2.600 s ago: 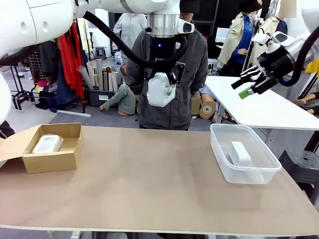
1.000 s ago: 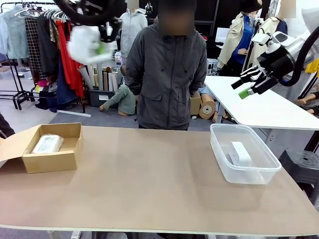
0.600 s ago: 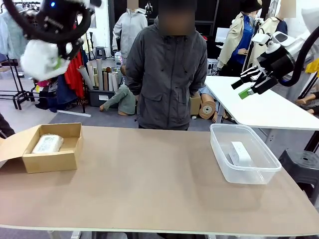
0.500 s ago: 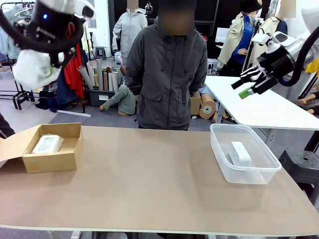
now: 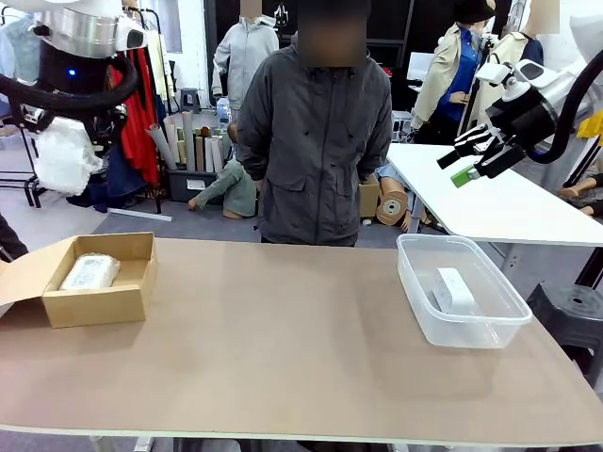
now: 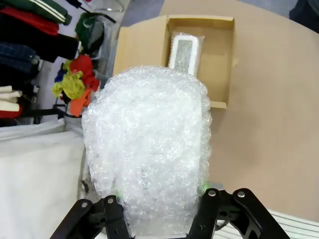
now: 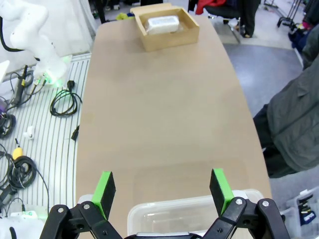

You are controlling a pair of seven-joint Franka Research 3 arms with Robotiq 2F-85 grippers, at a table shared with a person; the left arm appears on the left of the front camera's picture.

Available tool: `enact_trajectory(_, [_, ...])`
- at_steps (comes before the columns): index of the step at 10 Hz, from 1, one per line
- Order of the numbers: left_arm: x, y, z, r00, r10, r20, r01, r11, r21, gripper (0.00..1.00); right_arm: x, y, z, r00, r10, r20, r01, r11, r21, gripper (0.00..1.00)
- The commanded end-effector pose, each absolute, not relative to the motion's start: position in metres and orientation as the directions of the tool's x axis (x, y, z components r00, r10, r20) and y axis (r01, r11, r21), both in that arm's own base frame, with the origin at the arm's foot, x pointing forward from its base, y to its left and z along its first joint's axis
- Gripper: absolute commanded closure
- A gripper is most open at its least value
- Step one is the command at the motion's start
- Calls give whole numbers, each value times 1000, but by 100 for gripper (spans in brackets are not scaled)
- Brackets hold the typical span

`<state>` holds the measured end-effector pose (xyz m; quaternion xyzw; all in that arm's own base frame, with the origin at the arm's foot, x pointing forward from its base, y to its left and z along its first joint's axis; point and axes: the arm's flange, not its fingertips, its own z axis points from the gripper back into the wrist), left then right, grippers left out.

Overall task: Separate and place wrapped and unwrapped clocks.
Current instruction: If the picked Digital clock is wrapped, place it in the Package Box ; if not, place it in the Organizing box.

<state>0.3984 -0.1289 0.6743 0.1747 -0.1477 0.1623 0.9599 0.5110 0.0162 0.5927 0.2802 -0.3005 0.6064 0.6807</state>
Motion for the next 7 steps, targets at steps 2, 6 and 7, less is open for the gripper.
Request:
enact_trajectory(2, [395,-133,678,938,175,301,-276,901,335,100,510,15,594,59,666,743,-996,90,-1,0])
enact_trajectory(6, [414,-122,642,859,294,419,-419,874,246,100,510,15,594,59,666,743,-996,90,-1,0])
enact_trajectory(7, [419,-109,619,849,334,409,-459,851,256,100,510,15,594,59,666,743,-996,90,-1,0])
